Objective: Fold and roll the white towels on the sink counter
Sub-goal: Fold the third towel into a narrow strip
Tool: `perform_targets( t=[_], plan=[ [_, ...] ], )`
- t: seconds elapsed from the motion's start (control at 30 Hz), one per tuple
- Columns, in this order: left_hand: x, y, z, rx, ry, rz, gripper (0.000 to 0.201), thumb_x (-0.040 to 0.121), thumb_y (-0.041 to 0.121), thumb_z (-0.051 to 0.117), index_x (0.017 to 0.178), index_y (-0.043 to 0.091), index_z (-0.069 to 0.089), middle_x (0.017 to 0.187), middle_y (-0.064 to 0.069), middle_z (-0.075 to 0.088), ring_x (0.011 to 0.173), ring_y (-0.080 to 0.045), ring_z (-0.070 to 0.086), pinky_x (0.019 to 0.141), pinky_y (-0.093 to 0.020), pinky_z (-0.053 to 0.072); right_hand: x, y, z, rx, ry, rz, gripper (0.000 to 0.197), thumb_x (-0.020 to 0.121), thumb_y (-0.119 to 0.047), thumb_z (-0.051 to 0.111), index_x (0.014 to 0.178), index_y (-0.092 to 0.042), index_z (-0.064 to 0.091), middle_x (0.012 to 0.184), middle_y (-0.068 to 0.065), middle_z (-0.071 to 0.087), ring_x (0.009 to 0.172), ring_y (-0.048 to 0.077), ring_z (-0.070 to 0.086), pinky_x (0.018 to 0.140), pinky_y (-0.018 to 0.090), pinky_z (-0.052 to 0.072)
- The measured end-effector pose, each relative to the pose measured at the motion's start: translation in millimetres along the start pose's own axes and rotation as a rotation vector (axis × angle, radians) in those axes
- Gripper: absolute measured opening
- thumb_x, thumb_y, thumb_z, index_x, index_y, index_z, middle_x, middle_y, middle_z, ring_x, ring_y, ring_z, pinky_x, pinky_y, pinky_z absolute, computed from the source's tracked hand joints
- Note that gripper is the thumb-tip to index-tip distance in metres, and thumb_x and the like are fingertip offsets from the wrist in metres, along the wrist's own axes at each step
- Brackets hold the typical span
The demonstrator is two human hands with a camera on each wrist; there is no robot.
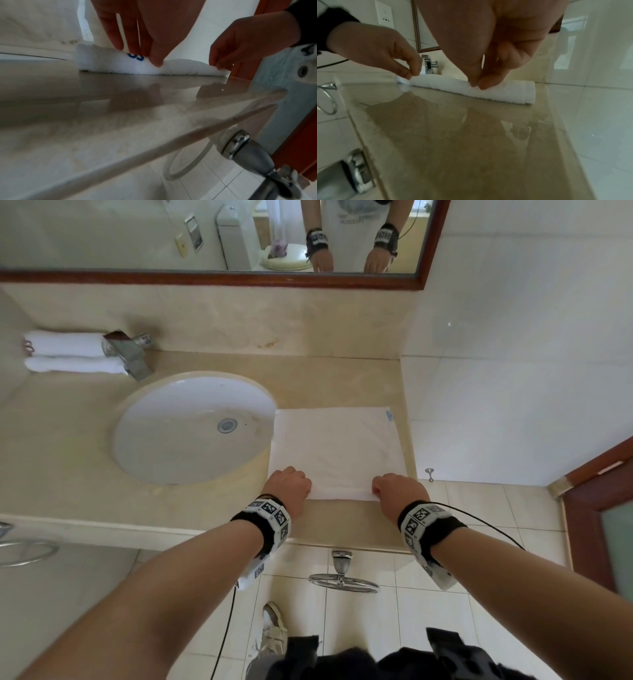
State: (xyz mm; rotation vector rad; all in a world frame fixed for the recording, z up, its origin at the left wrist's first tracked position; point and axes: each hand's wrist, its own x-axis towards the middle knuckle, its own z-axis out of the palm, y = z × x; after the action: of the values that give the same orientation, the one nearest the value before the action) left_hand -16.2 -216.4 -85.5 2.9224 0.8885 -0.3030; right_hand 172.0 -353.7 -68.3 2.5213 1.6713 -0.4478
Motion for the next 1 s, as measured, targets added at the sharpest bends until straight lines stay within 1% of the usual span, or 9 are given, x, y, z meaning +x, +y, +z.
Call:
perform_targets(
  t=[0.13, 0.23, 0.43, 0.57, 0.6, 0.67, 0.73, 0.87, 1.0],
  plan=[
    [1.7, -0.8, 1.3, -0.091, 0.064, -0.060, 0.025, 0.094, 0.013, 0.044, 0.102, 0.009, 0.068, 0.109, -0.006, 0.055, 0.103, -0.024, 0.048, 0.078, -0.029, 0.034, -2.2, -3.3, 5.5, 0.016, 0.012, -0.037, 0.026, 0.090, -0.003, 0.041, 0.108, -0.009, 0.059, 0.110, 0.009, 0.052, 0.098, 0.030, 0.060, 0.080, 0.036, 0.049],
    [2.5, -2.9, 4.2, -0.096, 0.067, -0.055, 0.027, 0.096, 0.015, 0.042, 0.104, 0.010, 0.067, 0.108, -0.006, 0.055, 0.104, -0.025, 0.047, 0.077, -0.029, 0.032, -3.3, -2.4, 8.1, 0.018, 0.027, -0.073, 0.021, 0.092, -0.014, 0.044, 0.107, -0.009, 0.058, 0.110, 0.007, 0.053, 0.104, 0.026, 0.056, 0.083, 0.035, 0.047],
    [-3.8, -2.5, 8.0, -0.099, 0.092, -0.063, 0.026, 0.090, 0.009, 0.045, 0.106, 0.013, 0.065, 0.104, -0.006, 0.059, 0.104, -0.027, 0.050, 0.080, -0.033, 0.036, 2.4, -4.1, 7.1, -0.067, 0.031, -0.068, 0.024, 0.095, -0.009, 0.041, 0.110, -0.012, 0.059, 0.111, 0.004, 0.057, 0.107, 0.023, 0.055, 0.083, 0.034, 0.048],
    [-3.8, -8.4, 7.8, -0.109, 0.086, 0.000, 0.016, 0.067, -0.001, 0.063, 0.076, 0.012, 0.064, 0.072, -0.008, 0.061, 0.075, -0.031, 0.058, 0.063, -0.035, 0.041, 2.6, -2.0, 5.6, -0.119, 0.025, -0.079, 0.023, 0.096, -0.015, 0.042, 0.110, -0.018, 0.061, 0.110, -0.001, 0.057, 0.110, 0.019, 0.049, 0.080, 0.033, 0.049],
    [-2.2, -11.2, 6.8, -0.107, 0.087, 0.003, 0.014, 0.068, 0.000, 0.063, 0.076, 0.012, 0.064, 0.073, -0.008, 0.061, 0.077, -0.031, 0.058, 0.065, -0.035, 0.042, 5.1, -1.8, 2.9, -0.106, 0.020, -0.080, 0.024, 0.097, -0.018, 0.042, 0.110, -0.018, 0.062, 0.110, -0.001, 0.056, 0.112, 0.019, 0.046, 0.080, 0.033, 0.049],
    [-1.4, -11.6, 5.6, -0.088, 0.077, 0.006, 0.016, 0.083, 0.007, 0.053, 0.091, 0.014, 0.065, 0.091, -0.007, 0.062, 0.093, -0.029, 0.054, 0.077, -0.036, 0.040, 8.4, -0.3, -2.1, -0.059, -0.055, -0.066, 0.027, 0.098, -0.022, 0.040, 0.108, -0.018, 0.065, 0.111, 0.001, 0.055, 0.114, 0.020, 0.045, 0.085, 0.034, 0.046],
    [2.4, -17.9, 6.0, -0.084, 0.075, 0.020, 0.022, 0.092, 0.012, 0.043, 0.103, 0.016, 0.062, 0.103, -0.005, 0.060, 0.105, -0.027, 0.049, 0.085, -0.036, 0.037, 14.3, -0.7, -8.0, -0.024, -0.136, -0.042, 0.027, 0.096, -0.024, 0.043, 0.107, -0.017, 0.067, 0.112, 0.003, 0.057, 0.111, 0.022, 0.049, 0.089, 0.032, 0.043],
    [12.1, -25.6, -0.1, -0.079, 0.021, 0.055, 0.022, 0.095, 0.014, 0.039, 0.105, 0.018, 0.058, 0.101, -0.004, 0.063, 0.106, -0.025, 0.046, 0.085, -0.034, 0.036, 23.3, 0.8, -19.6, 0.055, -0.214, 0.051, 0.015, 0.089, -0.030, 0.057, 0.102, -0.026, 0.062, 0.104, -0.003, 0.063, 0.099, 0.020, 0.060, 0.087, 0.031, 0.048],
    [12.8, -25.9, -5.7, -0.041, 0.028, 0.074, 0.023, 0.095, 0.013, 0.037, 0.104, 0.016, 0.058, 0.104, -0.006, 0.060, 0.106, -0.027, 0.045, 0.083, -0.034, 0.035, 30.4, 3.2, -26.1, 0.126, -0.224, 0.079, 0.010, 0.083, -0.031, 0.067, 0.088, -0.029, 0.059, 0.090, -0.009, 0.059, 0.089, 0.014, 0.058, 0.078, 0.025, 0.046]
  ],
)
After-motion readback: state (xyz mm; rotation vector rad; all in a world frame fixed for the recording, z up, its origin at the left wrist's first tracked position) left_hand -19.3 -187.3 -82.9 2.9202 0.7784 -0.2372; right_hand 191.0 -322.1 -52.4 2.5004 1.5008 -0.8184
